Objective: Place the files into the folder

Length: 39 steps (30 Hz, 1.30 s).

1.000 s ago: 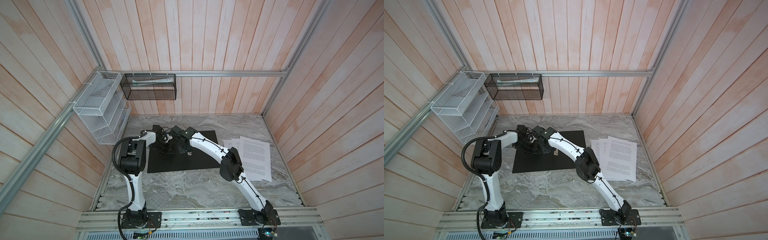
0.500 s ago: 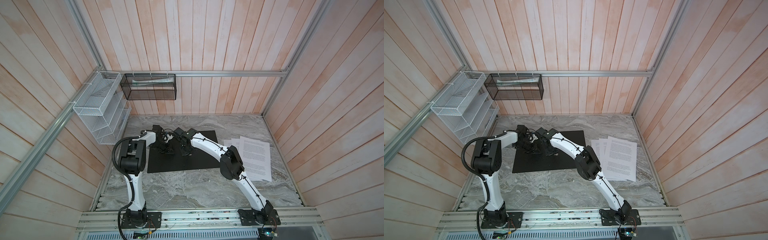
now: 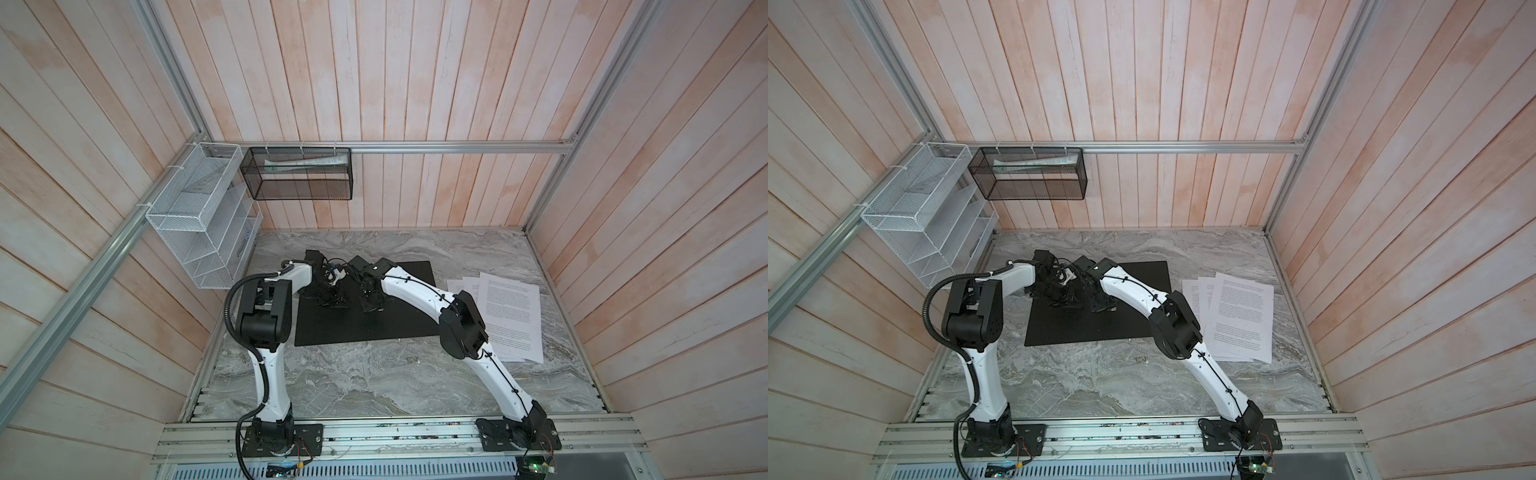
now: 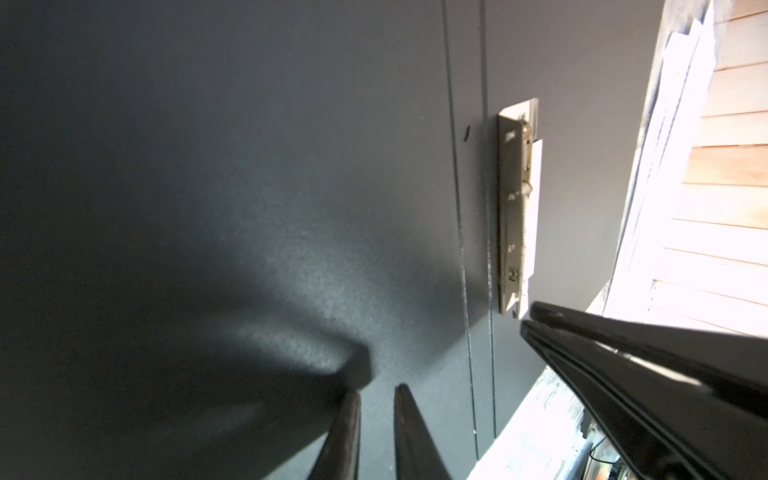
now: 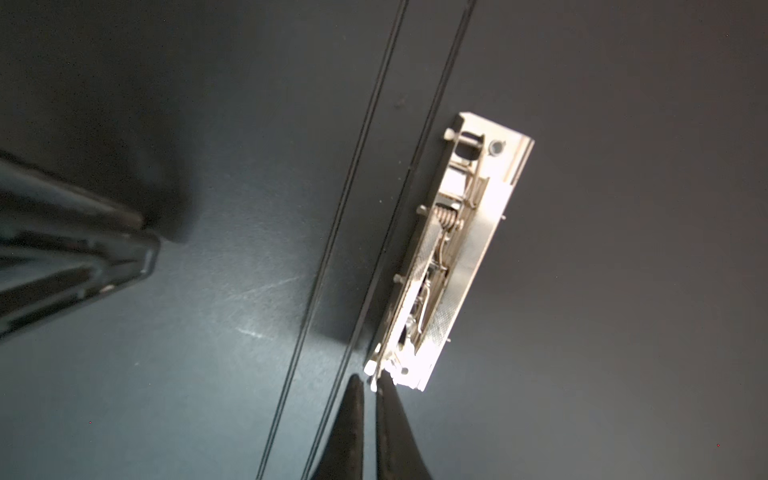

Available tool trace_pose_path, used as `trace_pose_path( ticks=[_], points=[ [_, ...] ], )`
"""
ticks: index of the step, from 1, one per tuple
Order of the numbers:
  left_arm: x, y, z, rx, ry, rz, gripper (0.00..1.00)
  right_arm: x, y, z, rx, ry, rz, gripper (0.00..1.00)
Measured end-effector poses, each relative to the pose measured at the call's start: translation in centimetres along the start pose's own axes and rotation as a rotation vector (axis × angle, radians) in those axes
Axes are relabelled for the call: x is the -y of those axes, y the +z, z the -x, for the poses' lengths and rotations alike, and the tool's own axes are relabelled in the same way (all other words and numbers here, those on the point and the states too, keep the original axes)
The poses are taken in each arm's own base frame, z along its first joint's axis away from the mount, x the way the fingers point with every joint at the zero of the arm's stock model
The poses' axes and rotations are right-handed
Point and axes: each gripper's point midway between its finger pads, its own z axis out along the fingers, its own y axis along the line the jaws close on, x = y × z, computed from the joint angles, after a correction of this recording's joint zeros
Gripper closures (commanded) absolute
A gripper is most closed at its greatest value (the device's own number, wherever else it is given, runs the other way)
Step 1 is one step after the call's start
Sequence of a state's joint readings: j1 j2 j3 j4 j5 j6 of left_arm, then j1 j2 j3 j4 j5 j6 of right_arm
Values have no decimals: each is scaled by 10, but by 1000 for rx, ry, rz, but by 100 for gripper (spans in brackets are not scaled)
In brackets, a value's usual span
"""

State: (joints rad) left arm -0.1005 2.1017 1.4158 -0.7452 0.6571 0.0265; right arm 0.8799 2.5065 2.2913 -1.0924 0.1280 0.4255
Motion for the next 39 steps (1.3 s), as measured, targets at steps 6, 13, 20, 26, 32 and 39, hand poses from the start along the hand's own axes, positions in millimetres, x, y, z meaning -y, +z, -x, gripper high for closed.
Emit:
trace_pose_path(
  ticks=[6,13,20,26,32,39],
  points=[
    [0,0,0,0,0,0,80,2,3,1,0,5,0,91],
    [0,0,0,0,0,0,80,1,3,2,4,9,12,91],
    [0,0,0,0,-1,0,80,0,4,2,-3,12,25,91],
    [0,0,0,0,-1,0,80,0,5,1,-10,13,33,92],
    [0,0,0,0,-1,0,80,2,10,-1,-19,9,25,93],
    [0,0,0,0,-1,0,80,3,11,-1,-21,0,16,93]
  ],
)
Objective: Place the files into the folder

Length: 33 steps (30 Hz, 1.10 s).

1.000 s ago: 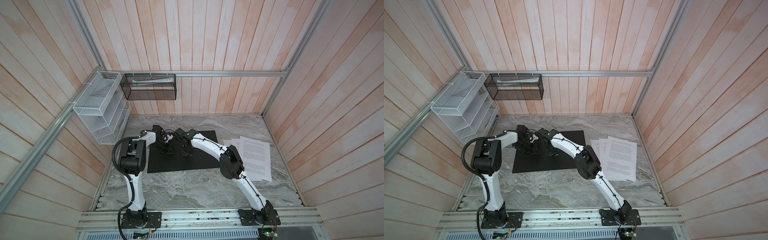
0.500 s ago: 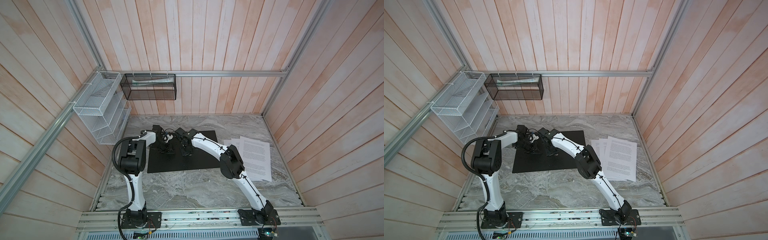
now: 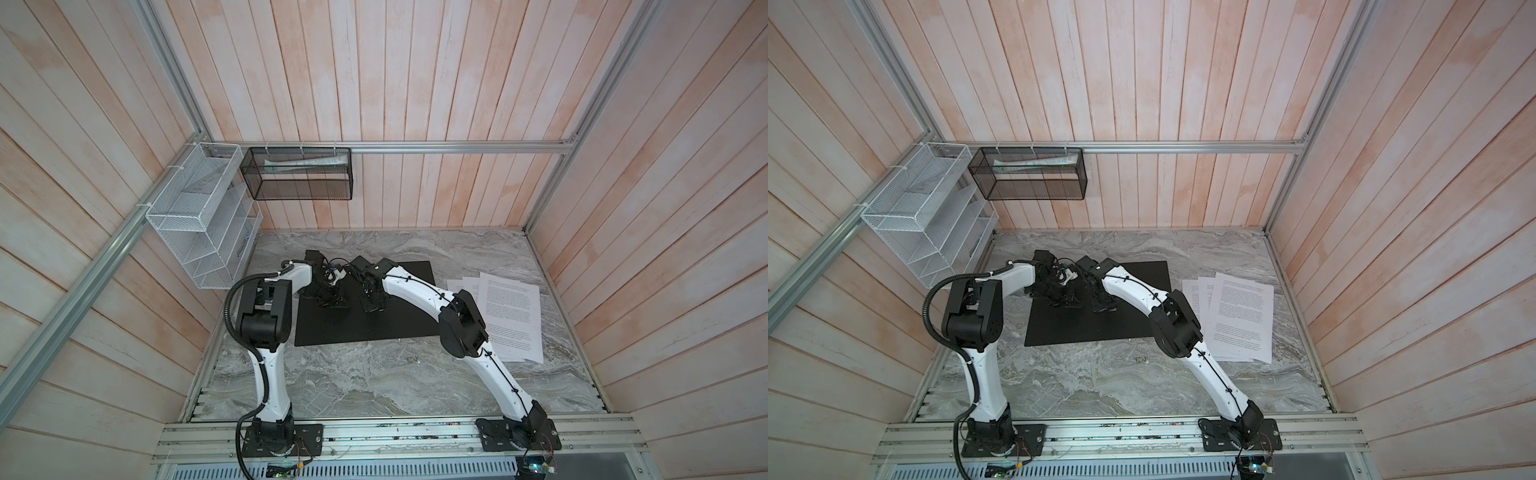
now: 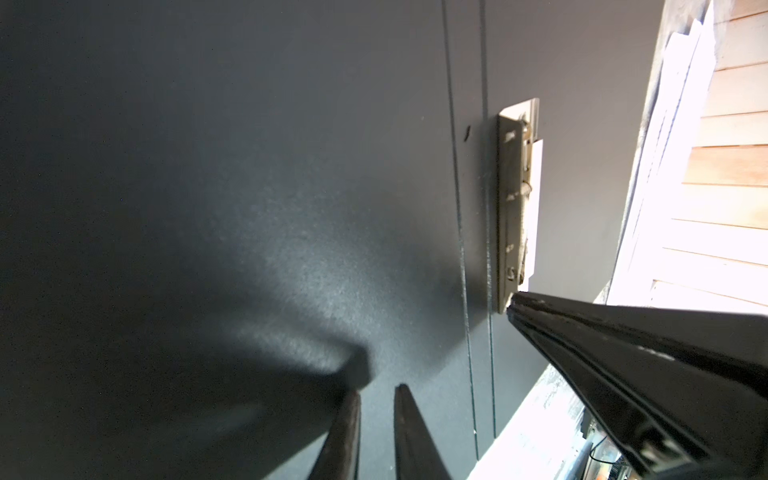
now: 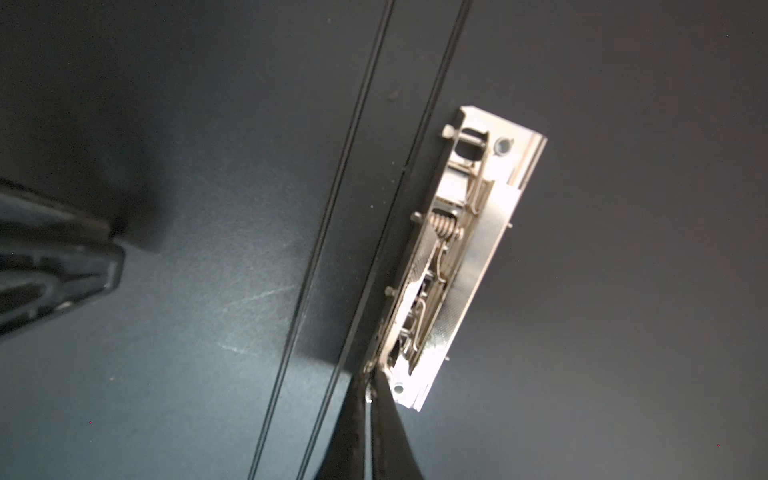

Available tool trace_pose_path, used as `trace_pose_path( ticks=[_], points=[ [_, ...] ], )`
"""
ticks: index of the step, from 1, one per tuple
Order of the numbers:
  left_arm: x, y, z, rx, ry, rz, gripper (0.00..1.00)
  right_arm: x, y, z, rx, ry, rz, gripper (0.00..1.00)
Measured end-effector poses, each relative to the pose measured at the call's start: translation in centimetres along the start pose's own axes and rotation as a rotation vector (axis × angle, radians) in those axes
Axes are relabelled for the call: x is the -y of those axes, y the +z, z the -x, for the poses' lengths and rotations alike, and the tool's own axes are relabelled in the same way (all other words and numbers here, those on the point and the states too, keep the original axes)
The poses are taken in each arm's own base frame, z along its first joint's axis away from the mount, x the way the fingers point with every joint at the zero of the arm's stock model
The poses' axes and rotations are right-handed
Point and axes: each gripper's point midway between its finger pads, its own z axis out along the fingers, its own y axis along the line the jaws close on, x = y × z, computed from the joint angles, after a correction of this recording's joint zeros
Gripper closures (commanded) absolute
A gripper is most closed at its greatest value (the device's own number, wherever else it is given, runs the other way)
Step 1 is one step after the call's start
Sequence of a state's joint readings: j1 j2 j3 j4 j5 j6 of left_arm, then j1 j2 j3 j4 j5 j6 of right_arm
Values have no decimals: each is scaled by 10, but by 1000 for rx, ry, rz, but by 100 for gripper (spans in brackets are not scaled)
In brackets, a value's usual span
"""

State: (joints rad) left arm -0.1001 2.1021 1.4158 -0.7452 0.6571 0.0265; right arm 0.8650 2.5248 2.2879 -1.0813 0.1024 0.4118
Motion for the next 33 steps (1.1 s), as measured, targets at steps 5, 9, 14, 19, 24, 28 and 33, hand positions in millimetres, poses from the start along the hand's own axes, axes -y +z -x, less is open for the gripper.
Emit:
trace_pose_path(
  ticks=[5,9,14,19,24,28,33],
  points=[
    [0,0,0,0,0,1,80,2,3,0,-15,-8,-27,93],
    [0,0,0,0,0,1,80,2,2,0,-10,-25,-52,93],
    [0,0,0,0,-1,1,80,2,1,0,-3,-35,-73,93],
    [0,0,0,0,-1,-1,80,5,0,5,20,-37,-104,92],
    [0,0,1,1,0,-1,80,8,-4,11,46,-34,-123,92],
    [0,0,1,0,0,-2,80,7,-15,23,91,-30,-122,91],
    [0,0,1,0,0,-2,80,6,-25,37,149,-26,-125,88]
  ],
)
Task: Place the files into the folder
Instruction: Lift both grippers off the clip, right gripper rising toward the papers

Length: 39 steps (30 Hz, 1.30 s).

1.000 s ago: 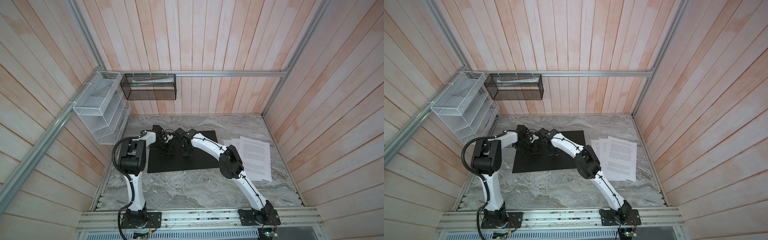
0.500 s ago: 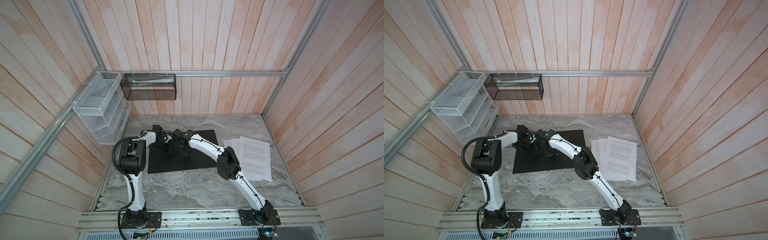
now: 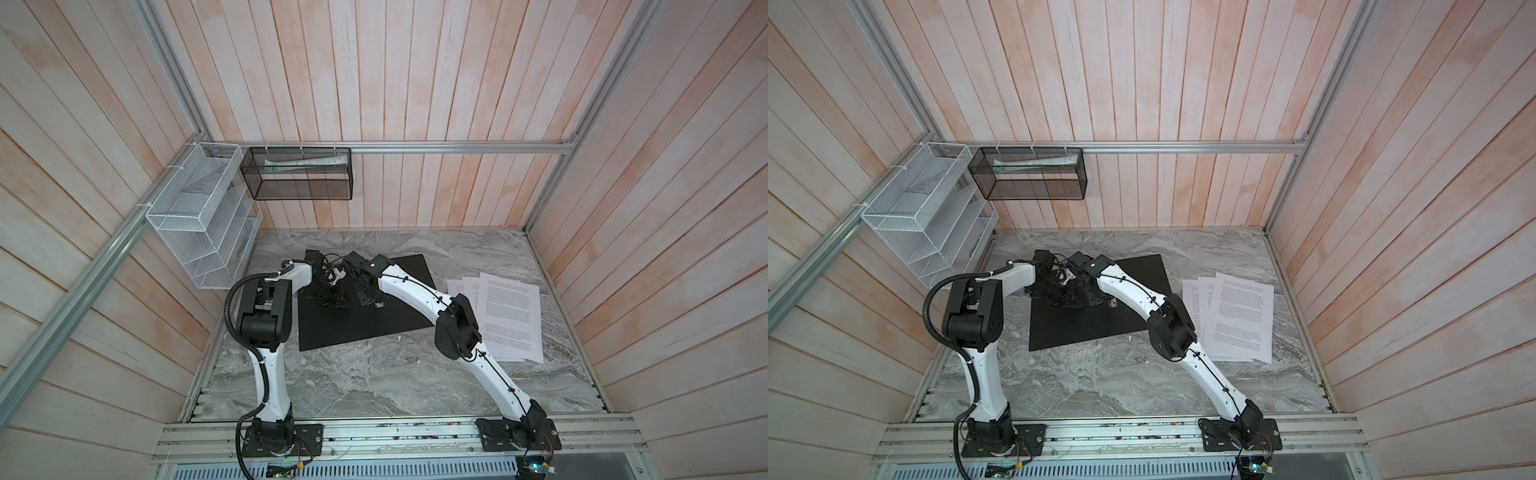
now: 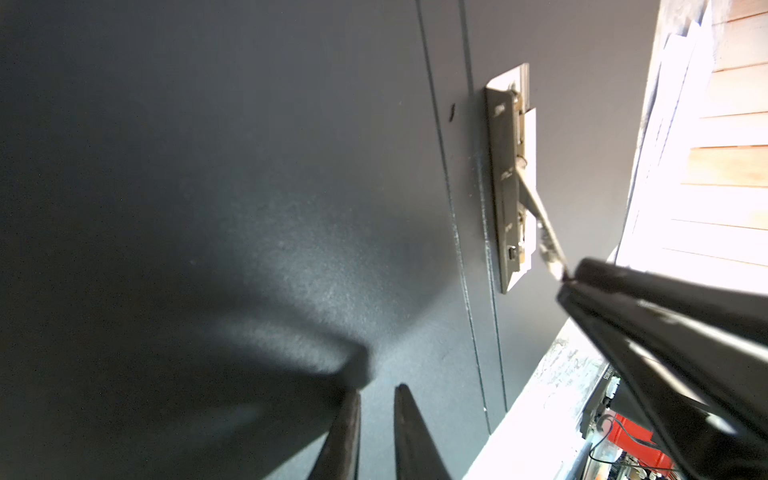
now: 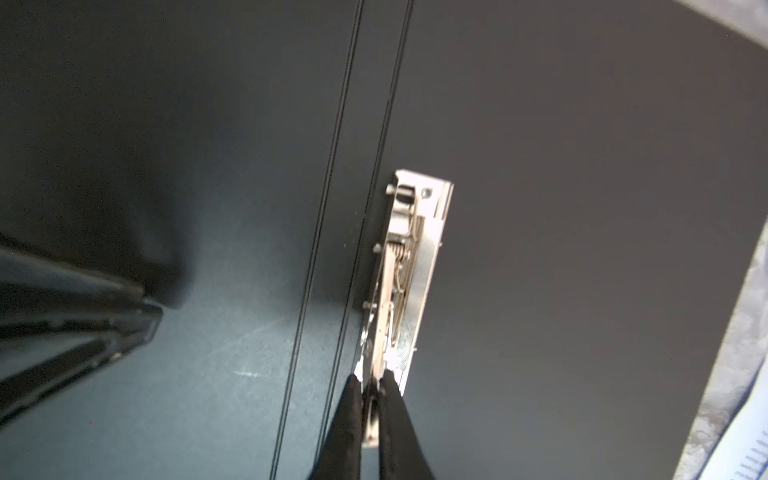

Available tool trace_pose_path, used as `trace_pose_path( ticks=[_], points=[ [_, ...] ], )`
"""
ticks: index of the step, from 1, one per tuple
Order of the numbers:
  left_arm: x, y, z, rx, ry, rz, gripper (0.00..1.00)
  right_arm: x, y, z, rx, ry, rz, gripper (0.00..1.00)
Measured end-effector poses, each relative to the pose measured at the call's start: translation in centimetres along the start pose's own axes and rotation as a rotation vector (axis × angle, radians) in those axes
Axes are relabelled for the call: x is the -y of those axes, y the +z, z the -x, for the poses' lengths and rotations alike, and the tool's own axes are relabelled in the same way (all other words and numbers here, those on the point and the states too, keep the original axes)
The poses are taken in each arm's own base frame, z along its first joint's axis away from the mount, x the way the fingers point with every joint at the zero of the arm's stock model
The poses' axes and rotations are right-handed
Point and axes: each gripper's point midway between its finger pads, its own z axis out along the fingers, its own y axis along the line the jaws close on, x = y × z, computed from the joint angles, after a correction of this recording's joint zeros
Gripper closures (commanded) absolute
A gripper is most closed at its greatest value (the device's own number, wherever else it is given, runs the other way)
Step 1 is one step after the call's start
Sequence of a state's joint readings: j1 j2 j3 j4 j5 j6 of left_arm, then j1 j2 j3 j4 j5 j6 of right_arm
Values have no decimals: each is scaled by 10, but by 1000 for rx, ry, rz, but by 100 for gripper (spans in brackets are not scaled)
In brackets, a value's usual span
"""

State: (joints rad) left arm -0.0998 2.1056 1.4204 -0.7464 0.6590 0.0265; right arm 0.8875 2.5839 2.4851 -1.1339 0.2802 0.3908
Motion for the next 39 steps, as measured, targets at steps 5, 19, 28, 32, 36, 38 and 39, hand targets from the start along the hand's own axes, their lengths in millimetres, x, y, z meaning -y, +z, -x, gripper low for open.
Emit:
trace_pose_path(
  ticks=[5,19,28,32,36,38,39],
  points=[
    [0,0,0,0,0,0,80,2,-1,5,22,4,-8,84],
    [-3,-7,8,3,12,60,75,28,-94,76,330,90,7,76],
    [64,-13,-6,-42,317,30,58,113,-140,76,370,231,-24,79],
    [88,-2,-18,-97,464,43,55,163,-141,49,307,311,-13,79],
    [88,8,-23,-128,512,89,53,195,-143,21,279,379,13,79],
    [85,14,-23,-136,524,117,50,196,-146,10,276,393,40,79],
    [83,16,-22,-138,526,128,49,194,-148,7,277,394,54,79]
  ],
)
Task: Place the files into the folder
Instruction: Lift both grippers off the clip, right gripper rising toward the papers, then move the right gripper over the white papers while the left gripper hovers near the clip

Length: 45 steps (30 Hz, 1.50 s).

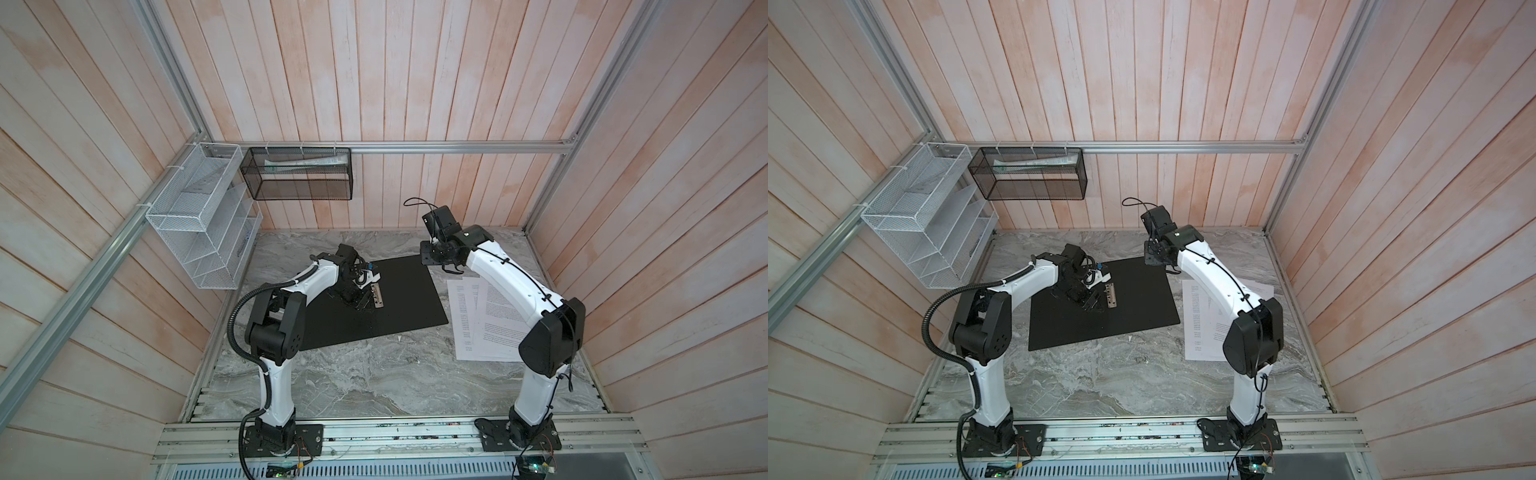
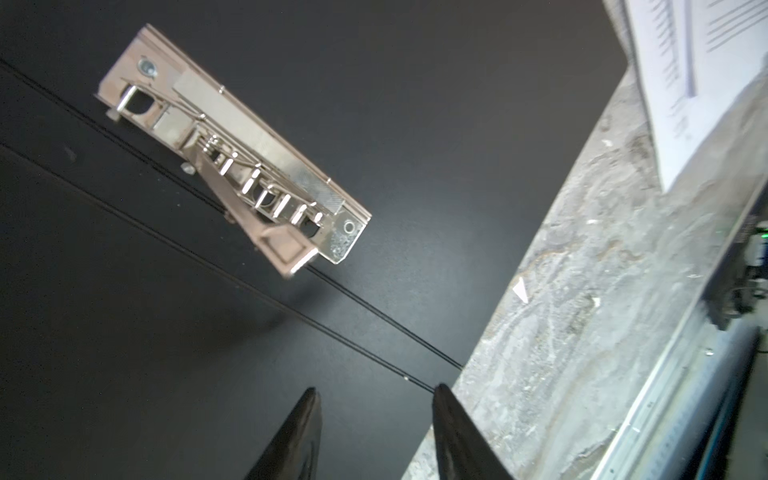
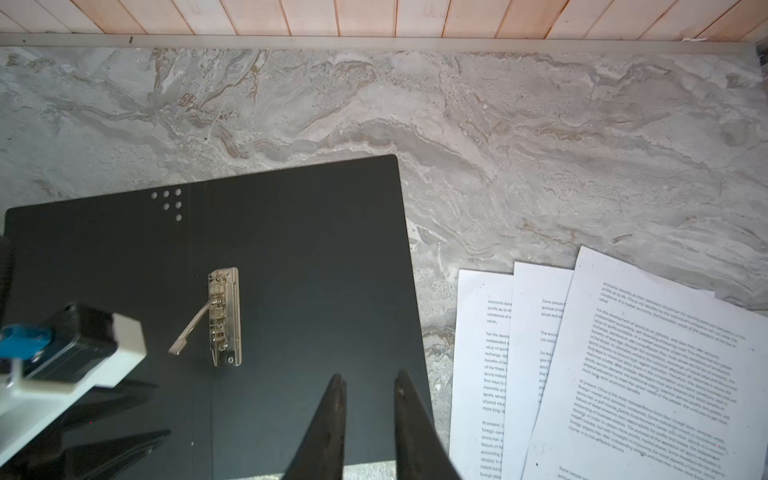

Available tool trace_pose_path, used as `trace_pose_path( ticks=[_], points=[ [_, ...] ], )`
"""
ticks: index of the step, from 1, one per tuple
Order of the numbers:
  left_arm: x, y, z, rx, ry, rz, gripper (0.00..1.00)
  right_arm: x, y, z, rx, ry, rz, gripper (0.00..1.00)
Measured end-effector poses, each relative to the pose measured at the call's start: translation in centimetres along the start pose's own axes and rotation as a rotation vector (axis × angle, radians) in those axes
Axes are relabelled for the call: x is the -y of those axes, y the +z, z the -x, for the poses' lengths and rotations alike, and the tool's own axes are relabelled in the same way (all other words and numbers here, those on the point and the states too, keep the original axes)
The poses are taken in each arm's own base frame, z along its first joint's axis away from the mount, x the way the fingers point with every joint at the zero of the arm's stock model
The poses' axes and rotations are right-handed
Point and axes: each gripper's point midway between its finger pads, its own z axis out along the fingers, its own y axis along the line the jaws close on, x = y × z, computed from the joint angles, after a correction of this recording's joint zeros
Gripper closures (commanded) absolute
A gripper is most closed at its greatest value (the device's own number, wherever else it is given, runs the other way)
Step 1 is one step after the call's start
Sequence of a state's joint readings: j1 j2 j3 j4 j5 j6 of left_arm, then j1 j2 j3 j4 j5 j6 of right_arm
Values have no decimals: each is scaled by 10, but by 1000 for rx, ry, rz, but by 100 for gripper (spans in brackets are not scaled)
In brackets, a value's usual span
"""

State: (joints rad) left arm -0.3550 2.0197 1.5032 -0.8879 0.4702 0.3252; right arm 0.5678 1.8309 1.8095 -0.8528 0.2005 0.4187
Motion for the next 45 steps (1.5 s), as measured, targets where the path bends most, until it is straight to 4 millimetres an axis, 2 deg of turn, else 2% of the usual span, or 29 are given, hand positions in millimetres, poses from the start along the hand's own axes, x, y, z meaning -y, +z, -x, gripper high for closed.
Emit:
trace_pose_path(
  ticks=[4,11,19,21,25,29,31,32,34,37,40,41,43,45],
  points=[
    [-6,5,11,5,4,31,44,-2,-8,-11,-4,13,49,78],
    [-23,-4,63,107,5,93,38,8,-14,-39,-28,55,74,77],
    [-47,-17,106,193,-29,203,37,29,-30,-58,-8,129,91,77],
    [-54,-26,120,223,-37,241,39,31,-31,-60,-4,143,94,77],
    [-54,-45,132,264,-25,259,57,31,-30,-63,-3,155,105,78],
    [-43,-62,115,229,30,250,83,31,-31,-61,7,158,112,79],
    [-30,-68,92,187,80,235,87,32,-33,-58,18,163,118,79],
    [-22,-70,78,159,107,230,87,32,-35,-57,25,165,121,79],
    [-9,-71,53,117,159,220,76,33,-37,-54,36,170,127,79],
    [4,-59,22,51,217,207,63,34,-36,-54,43,176,134,79],
    [8,-33,3,3,238,201,62,35,-31,-59,34,177,138,80],
    [8,-26,-1,-9,240,199,66,35,-30,-60,32,177,139,80],
    [6,-14,-3,-14,237,204,73,34,-28,-62,28,177,146,80],
    [2,-9,5,10,231,216,76,32,-27,-62,29,177,152,80]
  ],
)
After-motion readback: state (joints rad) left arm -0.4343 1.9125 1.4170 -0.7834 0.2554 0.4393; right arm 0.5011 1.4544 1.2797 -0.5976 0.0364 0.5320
